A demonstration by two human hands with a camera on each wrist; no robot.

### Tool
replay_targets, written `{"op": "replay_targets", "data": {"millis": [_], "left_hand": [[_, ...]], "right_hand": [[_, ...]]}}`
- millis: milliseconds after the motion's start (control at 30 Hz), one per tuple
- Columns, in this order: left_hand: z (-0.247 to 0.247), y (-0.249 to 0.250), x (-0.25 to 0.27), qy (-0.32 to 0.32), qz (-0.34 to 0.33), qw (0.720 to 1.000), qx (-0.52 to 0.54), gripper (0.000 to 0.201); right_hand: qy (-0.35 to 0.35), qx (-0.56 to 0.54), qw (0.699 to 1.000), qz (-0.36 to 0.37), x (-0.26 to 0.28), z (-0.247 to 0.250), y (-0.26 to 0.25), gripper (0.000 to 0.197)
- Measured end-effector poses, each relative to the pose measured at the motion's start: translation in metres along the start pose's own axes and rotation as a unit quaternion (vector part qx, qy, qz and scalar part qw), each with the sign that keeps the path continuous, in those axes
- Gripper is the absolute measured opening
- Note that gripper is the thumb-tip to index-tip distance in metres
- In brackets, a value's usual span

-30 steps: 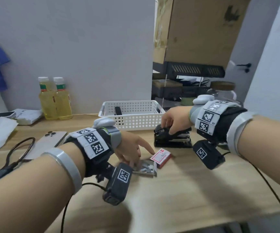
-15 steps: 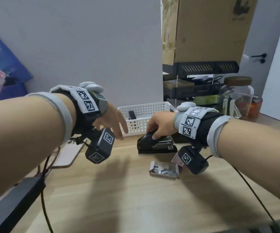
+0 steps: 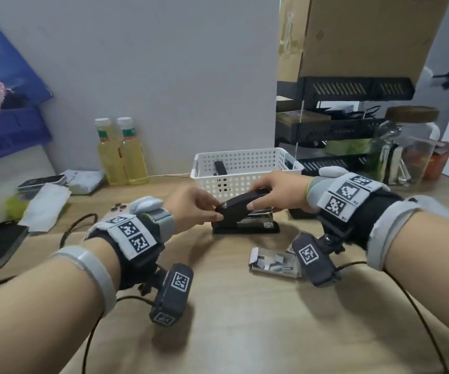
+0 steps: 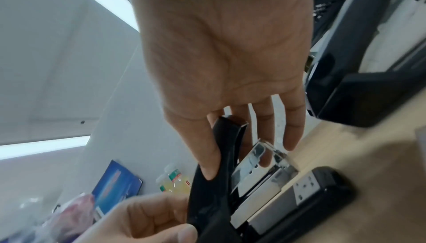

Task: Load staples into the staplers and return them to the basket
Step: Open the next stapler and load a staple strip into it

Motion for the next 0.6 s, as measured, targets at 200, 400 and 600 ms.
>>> {"op": "replay_targets", "data": {"millis": [200,400,600], "left_hand": [[-0.004,-0.004,-0.001,0.018,-0.02,1.0,0.012,0.02],[-0.021,-0.016,0.007,0.003,0.019,0.991,0.134,0.025],[-0.029,-0.017,0.015,0.009,0.019,0.975,0.22,0.028]], "right_hand": [[0.002,-0.11,0.993,0.033,0.001,-0.002,0.007,0.024],[-0.024,-0.231,0.972,-0.023,0.018,-0.023,0.029,0.032],[0.041,-0.285,0.954,-0.087,0.034,-0.029,0.056,0.009]]}}
Point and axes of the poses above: each hand's wrist, its own x-axis away from the middle knuckle, its own z-axis out of the back of the hand, y = z × x, the point moved 8 cm from there along -x, towards the middle knuckle
